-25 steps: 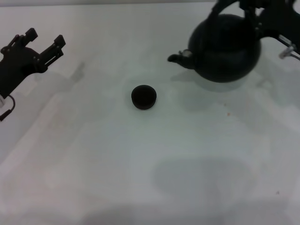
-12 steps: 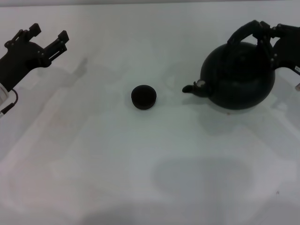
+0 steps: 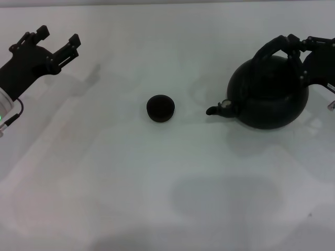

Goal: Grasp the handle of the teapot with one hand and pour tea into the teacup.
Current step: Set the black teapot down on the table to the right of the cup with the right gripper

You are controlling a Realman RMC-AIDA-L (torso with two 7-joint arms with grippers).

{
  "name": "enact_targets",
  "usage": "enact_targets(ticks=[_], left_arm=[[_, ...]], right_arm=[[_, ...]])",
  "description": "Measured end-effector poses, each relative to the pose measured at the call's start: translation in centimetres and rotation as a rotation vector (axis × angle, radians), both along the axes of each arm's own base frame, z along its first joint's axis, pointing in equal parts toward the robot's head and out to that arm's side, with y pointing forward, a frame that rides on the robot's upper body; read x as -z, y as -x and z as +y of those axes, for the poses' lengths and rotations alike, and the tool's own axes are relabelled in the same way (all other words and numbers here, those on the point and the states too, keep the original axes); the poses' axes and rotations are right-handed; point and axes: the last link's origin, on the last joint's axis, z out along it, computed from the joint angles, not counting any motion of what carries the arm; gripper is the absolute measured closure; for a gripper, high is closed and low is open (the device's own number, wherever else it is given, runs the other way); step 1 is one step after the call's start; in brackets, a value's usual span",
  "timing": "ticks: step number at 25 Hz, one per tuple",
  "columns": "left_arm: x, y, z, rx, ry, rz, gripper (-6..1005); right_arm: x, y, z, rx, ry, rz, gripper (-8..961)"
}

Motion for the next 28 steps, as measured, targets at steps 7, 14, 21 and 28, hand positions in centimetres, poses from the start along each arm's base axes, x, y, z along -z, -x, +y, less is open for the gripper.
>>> enact_targets(ticks=[7,14,21,28], left_arm=[[-0.06,0.12,-0.08,-0.002,-0.001,0.001,138],[-0.13,0.17,-0.08,-0.002,-0.003,0.003,138],[-0.17,0.27,-0.15,-0.004,-0.004,0.006,137],[-0.15,0.20,-0.10,-0.001,-0.004,0.008,137]], right_arm=[[0.32,-0.31,-0.20,-0.010,-0.011,-0.039,847],[0.84,-0.56,-0.41,-0.020,-0.014,-0.067,847],[0.58,-0.37,-0.60,-0.036,-0.023,-0.050,848],[0.62,-0.59,-0.66,-0.026,-0.023,-0.051,848]])
